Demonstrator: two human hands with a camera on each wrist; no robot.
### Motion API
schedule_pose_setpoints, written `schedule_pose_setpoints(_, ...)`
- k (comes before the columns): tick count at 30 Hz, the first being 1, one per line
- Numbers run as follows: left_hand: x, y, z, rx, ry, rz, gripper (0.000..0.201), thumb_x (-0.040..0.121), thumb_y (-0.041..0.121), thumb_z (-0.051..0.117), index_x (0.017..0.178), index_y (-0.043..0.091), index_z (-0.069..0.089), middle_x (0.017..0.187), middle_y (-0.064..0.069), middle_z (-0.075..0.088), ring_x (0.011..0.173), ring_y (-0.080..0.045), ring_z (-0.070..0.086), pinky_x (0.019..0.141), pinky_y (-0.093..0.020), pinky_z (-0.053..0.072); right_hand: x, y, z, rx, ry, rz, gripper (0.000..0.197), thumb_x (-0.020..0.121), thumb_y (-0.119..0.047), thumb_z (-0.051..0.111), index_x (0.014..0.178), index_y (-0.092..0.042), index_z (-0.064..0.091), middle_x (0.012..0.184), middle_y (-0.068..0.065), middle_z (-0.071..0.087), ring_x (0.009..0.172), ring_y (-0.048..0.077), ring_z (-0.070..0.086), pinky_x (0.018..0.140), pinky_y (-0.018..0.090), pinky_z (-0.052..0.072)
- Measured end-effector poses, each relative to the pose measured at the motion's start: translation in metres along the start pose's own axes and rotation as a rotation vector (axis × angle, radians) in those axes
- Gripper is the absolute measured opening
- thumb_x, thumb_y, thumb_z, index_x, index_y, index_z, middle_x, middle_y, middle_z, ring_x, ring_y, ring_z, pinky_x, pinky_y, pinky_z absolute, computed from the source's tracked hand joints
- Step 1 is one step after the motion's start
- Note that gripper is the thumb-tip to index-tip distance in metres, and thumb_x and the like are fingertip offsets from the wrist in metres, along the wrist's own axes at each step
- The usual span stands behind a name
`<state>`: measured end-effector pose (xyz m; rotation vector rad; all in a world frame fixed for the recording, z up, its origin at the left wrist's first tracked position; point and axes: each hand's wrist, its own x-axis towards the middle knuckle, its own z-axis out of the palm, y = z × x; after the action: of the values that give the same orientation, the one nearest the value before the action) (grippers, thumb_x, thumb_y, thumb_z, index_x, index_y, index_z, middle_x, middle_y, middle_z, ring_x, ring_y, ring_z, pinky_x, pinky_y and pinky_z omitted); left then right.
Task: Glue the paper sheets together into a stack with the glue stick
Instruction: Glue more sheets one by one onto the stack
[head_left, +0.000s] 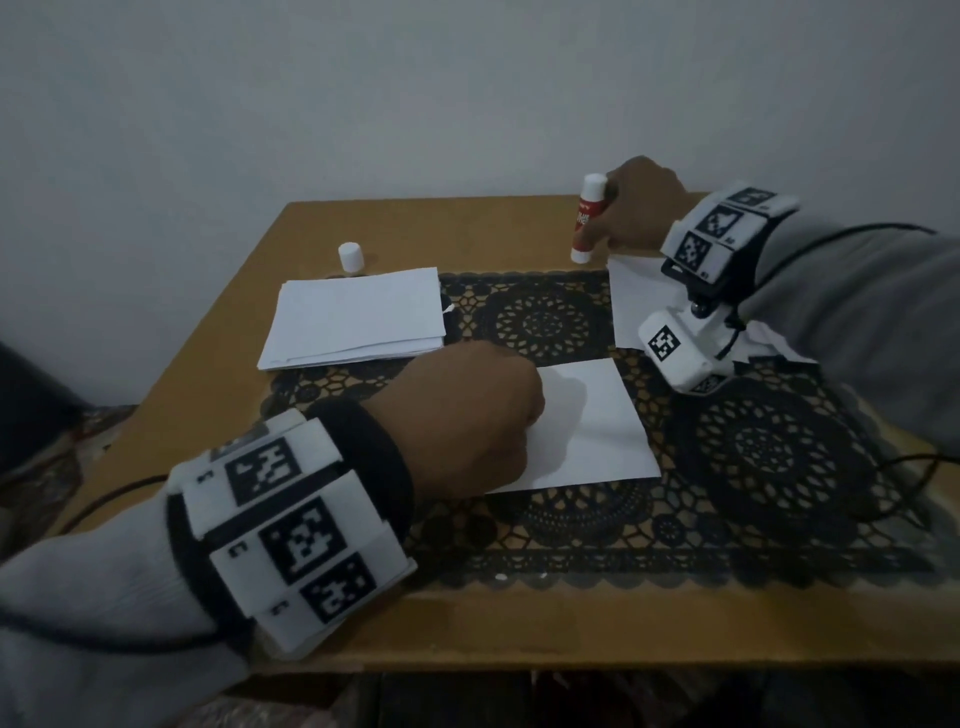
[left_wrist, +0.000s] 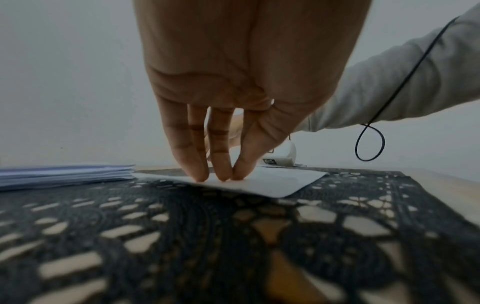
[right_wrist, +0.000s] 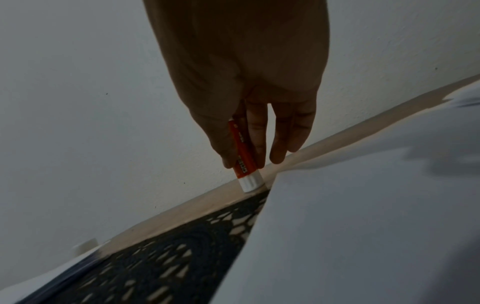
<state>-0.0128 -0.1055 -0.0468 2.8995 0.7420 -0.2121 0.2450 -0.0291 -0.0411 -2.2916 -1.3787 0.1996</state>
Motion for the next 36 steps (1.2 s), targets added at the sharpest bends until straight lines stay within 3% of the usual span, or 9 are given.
schedule_pose_setpoints(4,0.001,-0.001,0.0,-0.01,0.008,0.01,0.027,0.088,0.014,0.05,0.105,0.012,0.07,0.099,-0.006,0.063,0.09,-0.021,0.059,0.081,-0.032,0.052,-0.004,0.0,-0.003,-0.026,-0.019,0.004,0.049,0.062,-0.032,0.087,0.096,-0.006,0.065,0.09,0.008,0.065,0.083,0.025,0.062,0.054,0.026,0.04)
schedule_pose_setpoints(8,0.0,-0.003,-0.003,-0.06,0.014,-0.002,0.027,0.089,0.01,0.049,0.102,0.012,0.072,0.099,-0.007,0.065,0.089,-0.023,0.059,0.081,-0.035,0.051,-0.019,0.003,-0.032,-0.027,-0.006,-0.026,0.058,0.075,-0.029,0.082,0.117,0.003,0.059,0.106,0.021,0.066,0.084,0.026,0.06,0.074,0.037,0.049)
schedule_pose_setpoints(11,0.0,-0.002,-0.005,-0.078,0.03,-0.008,0.027,0.089,0.009,0.049,0.101,0.012,0.073,0.099,-0.006,0.067,0.09,-0.023,0.06,0.083,-0.035,0.05,-0.041,0.016,-0.064,-0.191,-0.001,-0.1,0.04,0.08,-0.023,0.077,0.111,0.001,0.066,0.115,0.016,0.064,0.095,0.028,0.06,0.076,0.03,0.044)
schedule_pose_setpoints(14,0.0,-0.003,-0.006,-0.123,0.065,-0.003,0.026,0.088,0.008,0.051,0.097,0.013,0.075,0.101,-0.004,0.07,0.092,-0.021,0.062,0.086,-0.033,0.05,-0.066,0.041,-0.086,-0.397,-0.11,-0.119,0.03,0.082,-0.024,0.075,0.103,-0.004,0.068,0.112,0.012,0.064,0.09,0.024,0.055,0.075,0.029,0.042)
schedule_pose_setpoints(18,0.0,-0.004,-0.006,-0.149,0.083,-0.008,0.024,0.088,0.007,0.053,0.096,0.013,0.075,0.105,0.0,0.07,0.096,-0.017,0.062,0.089,-0.027,0.048,-0.102,0.075,-0.097,-0.564,-0.36,-0.092,0.055,0.082,-0.046,0.072,0.124,-0.015,0.055,0.111,-0.003,0.048,0.102,0.019,0.048,0.085,0.029,0.039)
schedule_pose_setpoints(22,-0.001,-0.002,-0.008,-0.168,0.087,-0.013,0.025,0.089,0.006,0.053,0.095,0.014,0.075,0.106,0.002,0.07,0.097,-0.014,0.061,0.089,-0.024,0.046,-0.125,0.103,-0.093,-0.59,-0.483,-0.141,0.059,0.084,-0.05,0.068,0.132,-0.02,0.05,0.132,0.003,0.053,0.117,0.021,0.05,0.089,0.027,0.039)
schedule_pose_setpoints(26,0.0,-0.004,-0.007,-0.186,0.105,-0.029,0.025,0.088,0.006,0.054,0.094,0.017,0.075,0.106,0.004,0.069,0.098,-0.013,0.061,0.088,-0.02,0.044,-0.134,0.117,-0.086,-0.576,-0.405,-0.222,0.04,0.093,-0.046,0.057,0.124,-0.021,0.053,0.129,0.001,0.055,0.113,0.02,0.048,0.086,0.028,0.036)
schedule_pose_setpoints(32,0.0,-0.004,-0.006,-0.216,0.114,-0.034,0.026,0.087,0.003,0.053,0.092,0.015,0.075,0.104,0.003,0.07,0.097,-0.014,0.061,0.09,-0.023,0.046,-0.134,0.122,-0.078,-0.584,-0.275,-0.296,0.012,0.096,-0.027,0.053,0.09,-0.018,0.059,0.099,0.002,0.065,0.086,0.017,0.054,0.073,0.029,0.04)
schedule_pose_setpoints(36,0.0,-0.004,-0.004,-0.207,0.121,-0.034,0.025,0.087,0.004,0.052,0.09,0.016,0.074,0.102,0.001,0.07,0.094,-0.016,0.061,0.088,-0.026,0.048,-0.127,0.114,-0.087,-0.508,-0.095,-0.213,0.029,0.091,-0.019,0.053,0.066,-0.026,0.04,0.07,-0.005,0.048,0.073,0.019,0.046,0.054,0.025,0.026)
